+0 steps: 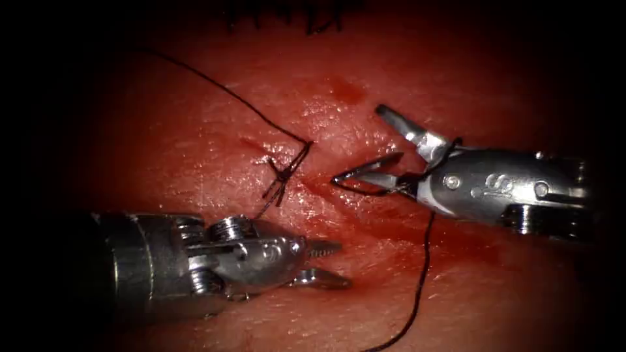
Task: Wound Closure
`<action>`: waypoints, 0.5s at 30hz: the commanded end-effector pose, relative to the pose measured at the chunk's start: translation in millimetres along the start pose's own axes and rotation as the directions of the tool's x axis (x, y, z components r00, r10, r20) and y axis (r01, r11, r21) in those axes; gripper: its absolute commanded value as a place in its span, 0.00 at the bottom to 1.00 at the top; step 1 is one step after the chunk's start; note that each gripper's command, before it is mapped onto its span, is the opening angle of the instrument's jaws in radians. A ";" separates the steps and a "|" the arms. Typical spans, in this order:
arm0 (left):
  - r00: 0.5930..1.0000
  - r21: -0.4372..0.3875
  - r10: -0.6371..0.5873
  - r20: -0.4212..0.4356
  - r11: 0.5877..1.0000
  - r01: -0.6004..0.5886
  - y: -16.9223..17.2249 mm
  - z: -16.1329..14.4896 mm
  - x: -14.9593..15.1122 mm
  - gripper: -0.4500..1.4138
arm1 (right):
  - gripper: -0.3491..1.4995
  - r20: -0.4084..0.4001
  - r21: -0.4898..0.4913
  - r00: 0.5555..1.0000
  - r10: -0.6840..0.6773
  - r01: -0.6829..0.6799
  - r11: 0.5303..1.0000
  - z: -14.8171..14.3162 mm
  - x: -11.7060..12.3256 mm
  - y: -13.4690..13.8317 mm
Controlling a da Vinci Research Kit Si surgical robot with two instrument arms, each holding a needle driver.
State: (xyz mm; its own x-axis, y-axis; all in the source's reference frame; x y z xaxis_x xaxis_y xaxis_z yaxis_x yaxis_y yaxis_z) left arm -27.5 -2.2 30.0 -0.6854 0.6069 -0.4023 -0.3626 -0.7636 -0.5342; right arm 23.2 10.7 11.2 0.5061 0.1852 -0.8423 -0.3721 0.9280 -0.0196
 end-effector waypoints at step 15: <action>1.000 -0.007 -0.001 0.004 1.000 0.001 -0.2 0.7 0.3 0.33 | 0.94 0.036 -0.211 0.999 -0.039 0.046 0.976 -2.0 1.0 -1.6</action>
State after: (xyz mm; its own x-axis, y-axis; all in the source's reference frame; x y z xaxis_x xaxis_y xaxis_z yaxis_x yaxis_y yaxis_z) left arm -27.5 -1.8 30.0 -0.6878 0.6065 -0.3989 -0.3592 -0.7619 -0.5390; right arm 22.2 9.0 8.5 0.5537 0.1358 -0.8216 -0.4960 0.8463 -0.1944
